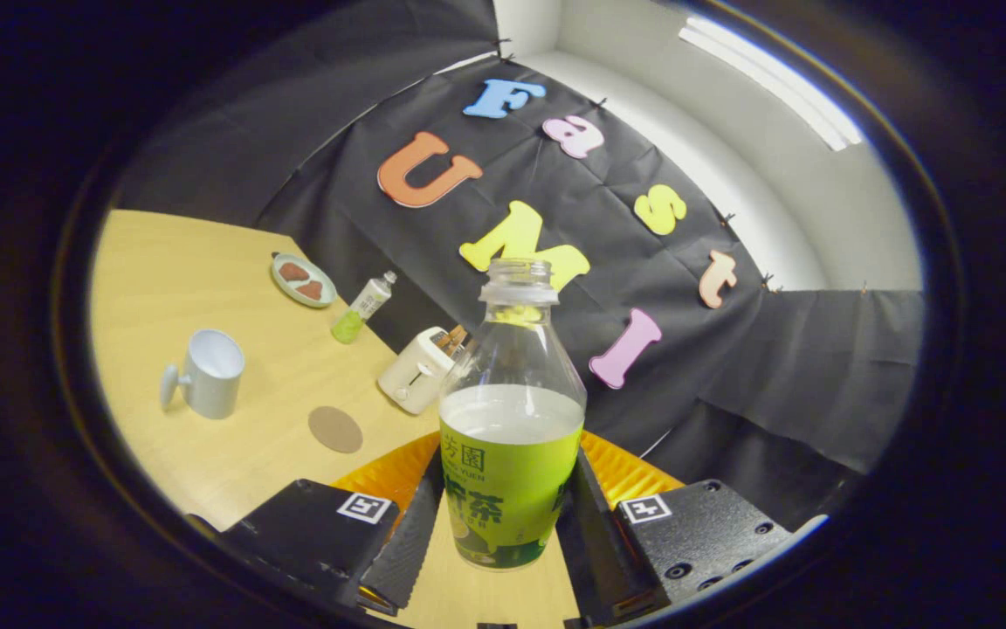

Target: Take the bottle from table, then pour the juice into the cup, finally place the bottle on the coaster

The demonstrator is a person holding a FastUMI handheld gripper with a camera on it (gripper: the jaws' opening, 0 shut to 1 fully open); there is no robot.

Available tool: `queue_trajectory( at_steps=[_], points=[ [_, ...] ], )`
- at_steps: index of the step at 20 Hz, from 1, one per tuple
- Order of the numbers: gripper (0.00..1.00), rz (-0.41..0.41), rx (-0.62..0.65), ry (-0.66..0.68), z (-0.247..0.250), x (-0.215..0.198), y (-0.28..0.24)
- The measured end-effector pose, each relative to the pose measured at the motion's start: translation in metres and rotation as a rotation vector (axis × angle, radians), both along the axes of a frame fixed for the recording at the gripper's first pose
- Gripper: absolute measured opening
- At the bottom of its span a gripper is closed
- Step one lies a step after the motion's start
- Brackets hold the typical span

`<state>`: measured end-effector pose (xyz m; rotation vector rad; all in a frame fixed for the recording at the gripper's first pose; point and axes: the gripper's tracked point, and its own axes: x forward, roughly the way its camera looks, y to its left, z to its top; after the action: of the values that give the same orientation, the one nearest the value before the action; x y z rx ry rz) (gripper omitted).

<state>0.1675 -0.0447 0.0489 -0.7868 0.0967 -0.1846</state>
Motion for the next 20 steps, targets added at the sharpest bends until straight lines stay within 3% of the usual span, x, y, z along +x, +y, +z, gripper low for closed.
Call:
queue_trajectory(
  at_steps=[20],
  points=[
    [0.81, -0.049, -0.475, 0.025, -0.018, 0.037, 0.054]
  ],
)
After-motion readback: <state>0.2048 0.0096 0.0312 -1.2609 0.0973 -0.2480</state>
